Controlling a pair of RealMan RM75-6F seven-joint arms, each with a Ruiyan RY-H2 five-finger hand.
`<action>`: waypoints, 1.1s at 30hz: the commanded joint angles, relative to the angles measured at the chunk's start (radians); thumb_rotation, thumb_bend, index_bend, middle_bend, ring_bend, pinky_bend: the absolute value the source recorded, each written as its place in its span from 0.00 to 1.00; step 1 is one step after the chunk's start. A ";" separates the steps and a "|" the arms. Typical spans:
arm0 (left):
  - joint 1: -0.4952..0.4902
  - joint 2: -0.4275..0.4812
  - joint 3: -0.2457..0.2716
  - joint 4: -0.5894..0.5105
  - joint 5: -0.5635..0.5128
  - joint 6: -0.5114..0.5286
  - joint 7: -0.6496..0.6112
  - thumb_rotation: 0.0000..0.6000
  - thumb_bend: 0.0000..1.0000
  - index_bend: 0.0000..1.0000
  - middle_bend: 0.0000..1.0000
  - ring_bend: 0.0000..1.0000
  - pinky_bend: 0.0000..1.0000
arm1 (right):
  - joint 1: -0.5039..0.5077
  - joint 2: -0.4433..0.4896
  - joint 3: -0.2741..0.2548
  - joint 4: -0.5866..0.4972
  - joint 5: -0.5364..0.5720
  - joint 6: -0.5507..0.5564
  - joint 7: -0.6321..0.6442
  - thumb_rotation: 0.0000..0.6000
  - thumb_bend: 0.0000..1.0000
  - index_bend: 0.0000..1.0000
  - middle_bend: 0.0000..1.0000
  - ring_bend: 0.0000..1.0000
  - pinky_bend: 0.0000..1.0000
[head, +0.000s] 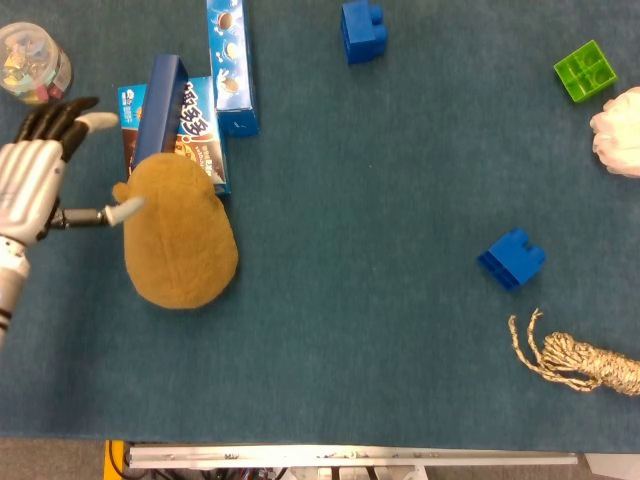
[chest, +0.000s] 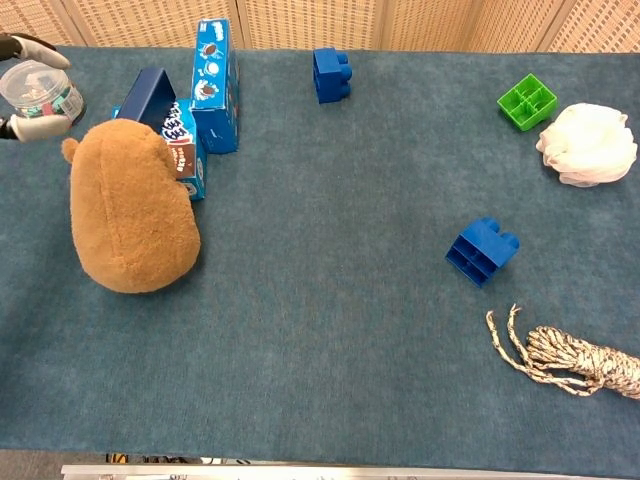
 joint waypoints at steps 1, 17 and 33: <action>-0.043 -0.021 -0.024 0.001 -0.049 -0.047 -0.010 0.11 0.07 0.20 0.11 0.09 0.00 | 0.001 -0.001 -0.001 0.005 0.000 0.001 0.003 1.00 0.17 0.31 0.44 0.30 0.26; -0.152 -0.191 0.004 0.067 -0.176 -0.027 0.260 0.00 0.05 0.20 0.12 0.09 0.00 | -0.004 -0.004 -0.012 0.043 0.009 -0.005 0.043 1.00 0.17 0.31 0.44 0.30 0.26; -0.190 -0.243 0.057 0.091 -0.239 -0.050 0.378 0.00 0.04 0.19 0.12 0.09 0.00 | -0.013 -0.008 -0.020 0.064 0.016 -0.001 0.067 1.00 0.17 0.31 0.44 0.30 0.26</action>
